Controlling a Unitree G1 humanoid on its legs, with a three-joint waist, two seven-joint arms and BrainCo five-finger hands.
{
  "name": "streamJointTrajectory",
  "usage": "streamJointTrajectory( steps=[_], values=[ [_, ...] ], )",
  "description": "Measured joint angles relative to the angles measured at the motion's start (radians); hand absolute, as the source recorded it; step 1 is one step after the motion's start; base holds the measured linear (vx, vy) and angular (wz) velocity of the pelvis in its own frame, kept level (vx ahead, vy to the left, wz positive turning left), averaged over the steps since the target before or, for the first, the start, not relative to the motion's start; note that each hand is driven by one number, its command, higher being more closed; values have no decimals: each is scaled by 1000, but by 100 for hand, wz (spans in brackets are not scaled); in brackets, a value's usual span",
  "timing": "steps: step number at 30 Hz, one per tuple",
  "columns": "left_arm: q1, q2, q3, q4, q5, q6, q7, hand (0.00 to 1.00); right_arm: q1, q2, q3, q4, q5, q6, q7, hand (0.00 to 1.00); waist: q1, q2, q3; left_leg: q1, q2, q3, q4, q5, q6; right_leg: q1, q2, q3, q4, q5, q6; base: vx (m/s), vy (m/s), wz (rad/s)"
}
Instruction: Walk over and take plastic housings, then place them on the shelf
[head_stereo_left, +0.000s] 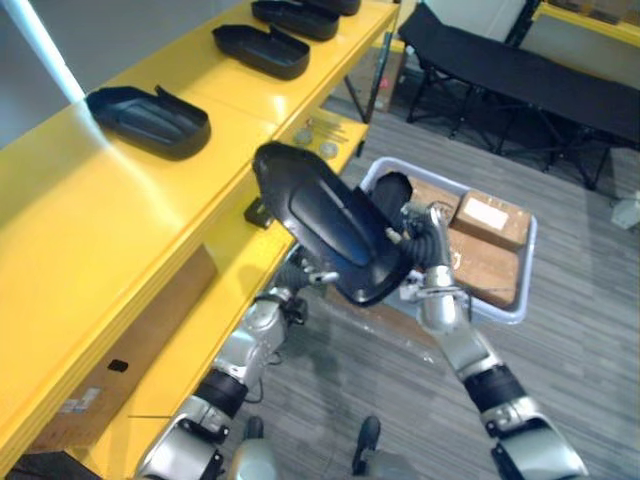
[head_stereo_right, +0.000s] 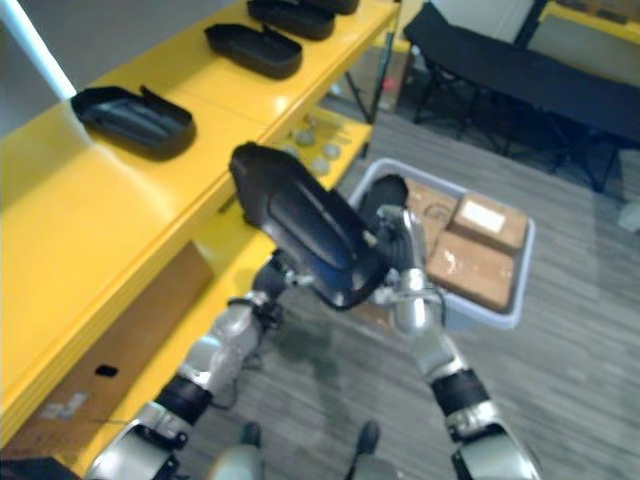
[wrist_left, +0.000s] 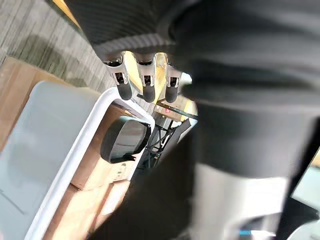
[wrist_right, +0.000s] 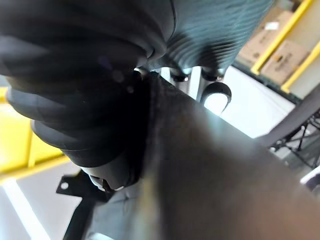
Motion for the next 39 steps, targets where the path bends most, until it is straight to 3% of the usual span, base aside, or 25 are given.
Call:
streamJointTrajectory(
  steps=[9,13,16,20,31,32,35,39],
  values=[
    [40,-43,5,51,-232,-62,-20,0,40,23,15,51,-69,-48,-68,100,6,-11,-24,0,1,-2,-2,1,0,0,1,-3,0,0,0,0,0,0],
    [41,-44,5,65,-304,-57,-63,0,46,23,16,67,-103,-55,-89,100,8,-11,-24,0,2,-2,-7,1,-1,0,1,-5,0,0,0,0,0,0],
    [41,-45,11,67,-382,-2,-118,0,49,23,17,90,-104,-59,-98,100,10,-12,-25,1,2,-4,-18,8,0,-2,1,-8,0,0,0,0,2,2],
    [39,-53,-2,81,-387,46,-136,0,54,24,52,92,-122,-76,-113,100,11,-12,-25,2,2,-4,-19,9,0,-3,0,-8,0,0,0,0,0,0],
    [39,-53,-49,118,-304,44,-119,0,53,15,62,92,-144,-98,-117,100,15,-16,-25,5,2,-5,-33,15,0,-4,0,-9,0,0,0,0,0,0],
    [39,-53,-50,122,-291,42,-116,100,53,15,64,92,-145,-100,-120,100,15,-18,-24,5,2,-5,-33,15,-1,-5,1,-9,0,0,0,0,0,0],
    [38,-52,-70,134,-288,32,-101,100,53,16,70,91,-162,-102,-131,100,15,-24,-26,5,2,-5,-32,16,-1,-5,0,-9,0,0,0,0,0,0],
    [38,-52,-89,142,-289,-25,-91,100,45,18,74,78,-182,-132,-148,100,15,-34,-25,4,3,-5,-31,16,-1,-6,0,-9,0,0,0,0,0,0]
  ],
)
